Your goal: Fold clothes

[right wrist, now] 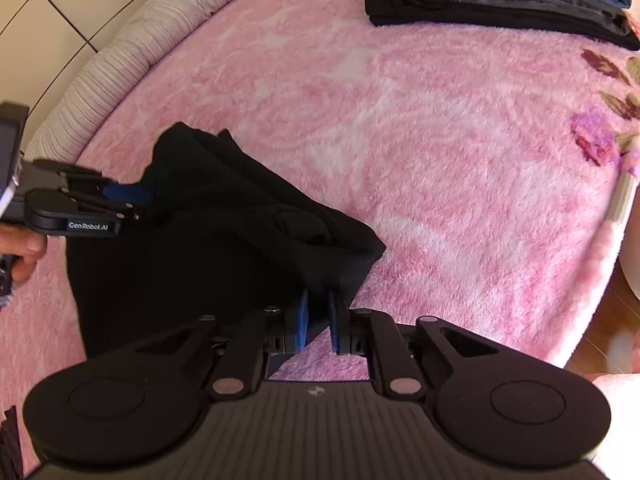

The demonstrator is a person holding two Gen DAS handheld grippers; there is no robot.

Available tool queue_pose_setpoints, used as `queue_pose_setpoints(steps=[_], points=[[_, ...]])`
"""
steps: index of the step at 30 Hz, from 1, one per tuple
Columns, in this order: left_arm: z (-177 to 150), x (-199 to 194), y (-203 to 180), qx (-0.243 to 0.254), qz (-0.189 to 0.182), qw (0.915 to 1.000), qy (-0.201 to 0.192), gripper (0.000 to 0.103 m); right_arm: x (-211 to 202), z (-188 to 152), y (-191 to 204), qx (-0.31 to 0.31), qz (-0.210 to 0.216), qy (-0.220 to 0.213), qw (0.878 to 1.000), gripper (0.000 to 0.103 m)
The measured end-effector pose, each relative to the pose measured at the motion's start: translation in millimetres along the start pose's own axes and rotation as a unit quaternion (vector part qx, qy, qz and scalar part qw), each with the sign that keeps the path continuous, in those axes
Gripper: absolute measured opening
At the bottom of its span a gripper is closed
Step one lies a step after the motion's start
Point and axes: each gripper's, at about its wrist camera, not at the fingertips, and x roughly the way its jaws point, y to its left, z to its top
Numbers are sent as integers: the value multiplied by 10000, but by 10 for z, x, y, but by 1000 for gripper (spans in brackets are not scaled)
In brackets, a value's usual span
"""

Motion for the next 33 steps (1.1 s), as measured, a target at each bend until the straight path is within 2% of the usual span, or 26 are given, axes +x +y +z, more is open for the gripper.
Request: queue_pose_setpoints(steps=[5,7,10,12,15,17,20,23,26,30,33], points=[[-279,-324,198,-346,228,9991,-41,32,-223,-45,299,-200,324,58,9993,22],[-490,-411,316,-524,360,9980,27,32,-187,-108,458,-316,493,212,9981,23],[-736,-412,475,-733,368,9966,-12,28,-94,-220,654,-523,582,342,9964,27],[-819,-344,512,-740,355,9966,-88,29,-26,-294,738,-667,520,329,9959,31],[-820,-267,483,-626,381,9972,-157,29,-3,-336,815,-785,339,308,9959,31],[-811,-323,489,-616,352,9972,-222,28,-100,-332,862,-655,250,294,9971,31],[-931,-546,558,-713,373,9960,-399,28,-292,-425,1052,-815,230,238,9961,31],[-1128,-582,661,-830,384,9950,-405,32,-279,-634,1214,-906,178,468,9946,31],[-1232,-397,723,-952,230,9944,-409,34,-87,-828,1178,-635,102,789,9948,31],[-1234,-319,726,-1014,225,9934,-494,37,-84,-843,1113,-267,38,842,9961,29],[-1259,-514,711,-990,178,9938,-470,36,-281,-810,1249,-384,-232,800,9958,37]])
